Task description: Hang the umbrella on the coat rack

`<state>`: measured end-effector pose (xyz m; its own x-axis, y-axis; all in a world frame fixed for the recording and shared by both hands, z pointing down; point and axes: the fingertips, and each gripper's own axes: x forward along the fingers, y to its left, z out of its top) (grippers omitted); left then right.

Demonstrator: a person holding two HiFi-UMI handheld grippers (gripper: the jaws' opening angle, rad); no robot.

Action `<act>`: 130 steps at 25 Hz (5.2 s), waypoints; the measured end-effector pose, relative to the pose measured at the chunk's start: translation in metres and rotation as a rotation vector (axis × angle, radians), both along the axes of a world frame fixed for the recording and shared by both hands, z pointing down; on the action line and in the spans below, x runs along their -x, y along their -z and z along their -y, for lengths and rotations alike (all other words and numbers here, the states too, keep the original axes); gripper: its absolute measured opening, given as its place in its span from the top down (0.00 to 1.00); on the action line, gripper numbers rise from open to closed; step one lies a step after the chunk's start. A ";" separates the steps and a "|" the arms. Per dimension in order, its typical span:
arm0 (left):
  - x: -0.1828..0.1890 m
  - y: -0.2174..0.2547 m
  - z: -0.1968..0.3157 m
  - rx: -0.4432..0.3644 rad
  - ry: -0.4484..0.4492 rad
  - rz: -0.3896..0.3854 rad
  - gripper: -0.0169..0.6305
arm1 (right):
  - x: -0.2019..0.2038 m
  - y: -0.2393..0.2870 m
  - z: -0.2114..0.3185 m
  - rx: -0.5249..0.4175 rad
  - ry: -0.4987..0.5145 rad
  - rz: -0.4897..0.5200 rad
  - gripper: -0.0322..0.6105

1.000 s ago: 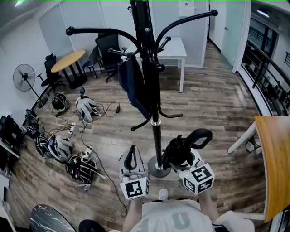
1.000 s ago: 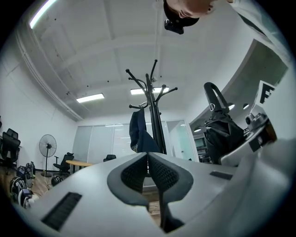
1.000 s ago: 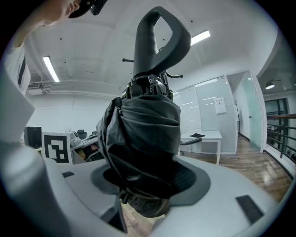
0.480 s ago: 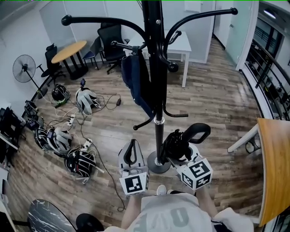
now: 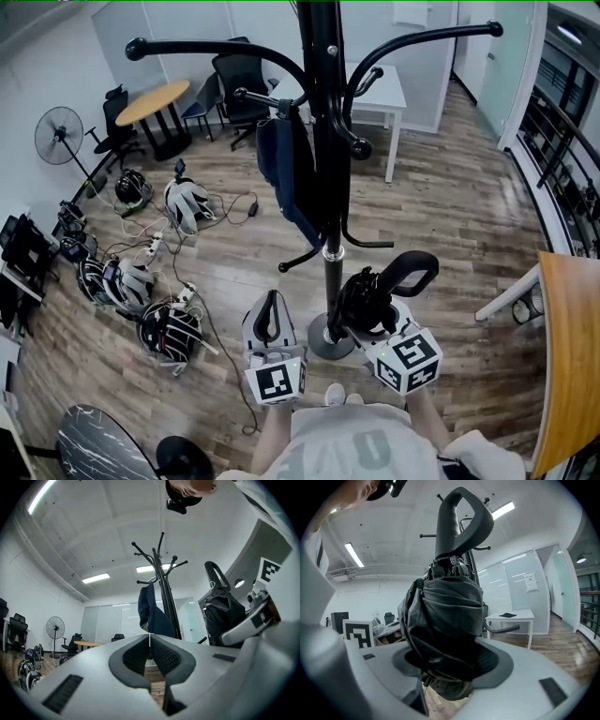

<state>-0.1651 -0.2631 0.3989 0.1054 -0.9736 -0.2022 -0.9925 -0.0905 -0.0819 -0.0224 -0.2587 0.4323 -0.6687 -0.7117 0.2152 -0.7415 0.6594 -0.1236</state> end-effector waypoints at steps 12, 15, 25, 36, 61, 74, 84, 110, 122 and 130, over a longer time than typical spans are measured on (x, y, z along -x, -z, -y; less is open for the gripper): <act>0.002 -0.004 0.012 0.011 -0.010 -0.017 0.93 | 0.019 0.105 0.018 -0.132 0.038 -0.025 0.52; -0.001 -0.005 0.014 0.013 -0.020 -0.024 0.93 | 0.026 0.125 0.026 -0.159 0.067 -0.026 0.52; 0.004 -0.014 0.015 0.036 -0.005 -0.039 0.93 | 0.053 0.139 0.045 -0.137 0.178 -0.055 0.52; 0.017 -0.023 0.019 0.059 0.028 -0.054 0.93 | 0.079 0.133 0.058 -0.071 0.291 -0.035 0.52; 0.027 -0.041 0.024 0.099 0.077 -0.048 0.93 | 0.078 0.087 0.104 0.023 0.284 -0.039 0.51; 0.013 -0.032 0.028 0.093 0.049 -0.025 0.93 | 0.064 0.090 0.092 -0.027 0.255 -0.053 0.49; -0.010 -0.026 0.030 0.082 0.001 -0.007 0.93 | 0.036 0.103 0.085 -0.168 0.157 -0.082 0.42; -0.038 -0.014 0.020 0.055 -0.075 0.016 0.93 | -0.027 0.104 0.044 -0.134 0.023 0.208 0.42; -0.030 -0.011 0.007 0.054 -0.055 0.036 0.93 | -0.073 0.031 0.014 -0.119 -0.256 0.102 0.89; -0.021 -0.010 0.002 0.043 -0.044 0.030 0.93 | -0.075 -0.030 0.010 -0.073 -0.291 -0.013 0.90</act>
